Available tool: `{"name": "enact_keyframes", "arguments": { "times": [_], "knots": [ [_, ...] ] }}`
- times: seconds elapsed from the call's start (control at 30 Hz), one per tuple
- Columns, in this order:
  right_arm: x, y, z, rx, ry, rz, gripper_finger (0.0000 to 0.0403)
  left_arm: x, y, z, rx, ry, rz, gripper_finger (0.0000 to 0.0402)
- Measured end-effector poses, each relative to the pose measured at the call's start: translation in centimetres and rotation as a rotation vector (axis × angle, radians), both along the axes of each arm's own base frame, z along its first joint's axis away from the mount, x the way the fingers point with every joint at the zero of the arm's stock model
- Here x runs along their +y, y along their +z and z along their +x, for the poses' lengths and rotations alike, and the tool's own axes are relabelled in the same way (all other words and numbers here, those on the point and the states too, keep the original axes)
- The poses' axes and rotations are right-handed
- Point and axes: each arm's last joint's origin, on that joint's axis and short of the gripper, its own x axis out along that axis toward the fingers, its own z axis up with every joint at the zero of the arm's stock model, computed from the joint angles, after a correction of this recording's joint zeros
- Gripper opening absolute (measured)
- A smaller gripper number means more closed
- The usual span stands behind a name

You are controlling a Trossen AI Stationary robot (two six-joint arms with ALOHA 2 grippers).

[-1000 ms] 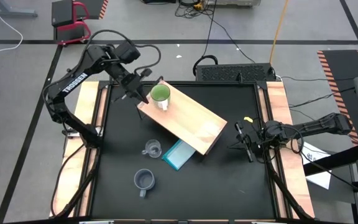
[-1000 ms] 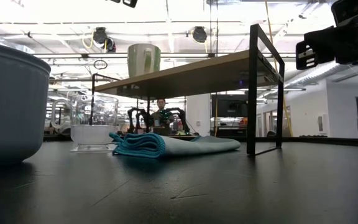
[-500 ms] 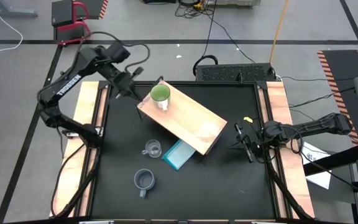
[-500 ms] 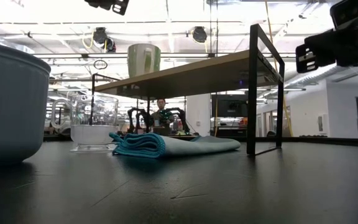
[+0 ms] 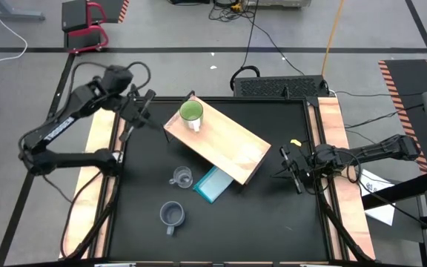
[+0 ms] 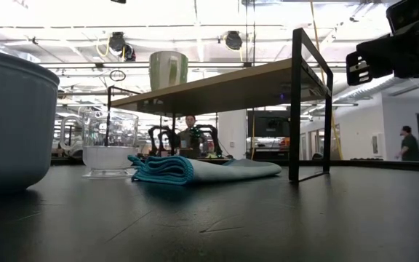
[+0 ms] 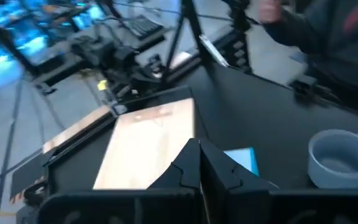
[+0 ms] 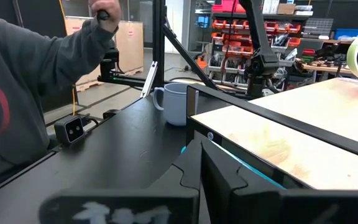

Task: Stack small to large cups/mugs on shelf
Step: Put the blue mug on the shelf

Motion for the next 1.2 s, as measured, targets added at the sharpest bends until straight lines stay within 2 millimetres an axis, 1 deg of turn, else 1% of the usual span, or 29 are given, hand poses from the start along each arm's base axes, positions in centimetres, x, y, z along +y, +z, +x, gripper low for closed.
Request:
{"name": "enact_keyframes", "arguments": {
  "times": [0.1, 0.27, 0.37, 0.5, 0.67, 0.77, 0.9, 1.0, 1.1, 1.2],
  "knots": [
    [0.0, 0.0, 0.0, 0.001, 0.0, 0.0, 0.0, -0.3, -0.7, -0.2, -0.045, 0.052, -0.055, 0.0],
    [0.0, 0.0, 0.0, 0.001, 0.0, -0.004, 0.0, -0.8, -3.0, -0.1, -0.071, 0.16, -0.095, 0.0],
    [0.0, -0.1, 0.0, 0.009, 0.0, -0.005, 0.0, -1.0, -3.9, -0.2, -0.111, 0.21, -0.133, 0.0],
    [0.0, -0.2, 0.0, 0.018, 0.001, -0.006, 0.0, -1.2, -5.0, 0.2, -0.108, 0.203, -0.237, 0.0],
    [0.0, -0.2, 0.0, 0.02, 0.001, -0.01, 0.0, -1.4, -5.8, 0.6, -0.111, 0.193, -0.292, 0.0],
    [0.0, -0.2, 0.0, 0.02, 0.003, -0.015, 0.0, -1.7, -6.8, 1.0, -0.127, 0.211, -0.315, 0.0],
    [0.0, -0.2, 0.0, 0.02, 0.005, -0.015, 0.0, -2.2, -7.9, 0.8, -0.192, 0.245, -0.317, 0.0],
    [0.0, -0.2, 0.0, 0.022, 0.005, -0.011, 0.0, -2.5, -9.1, 0.6, -0.196, 0.267, -0.358, 0.0],
    [0.0, -0.2, 0.0, 0.022, 0.005, -0.011, 0.0, -2.9, -10.1, 0.2, -0.209, 0.306, -0.374, 0.0],
    [0.0, -0.2, 0.0, 0.022, 0.005, -0.01, 0.0, -3.2, -11.6, -0.2, -0.193, 0.346, -0.384, 0.0]
  ]
}}
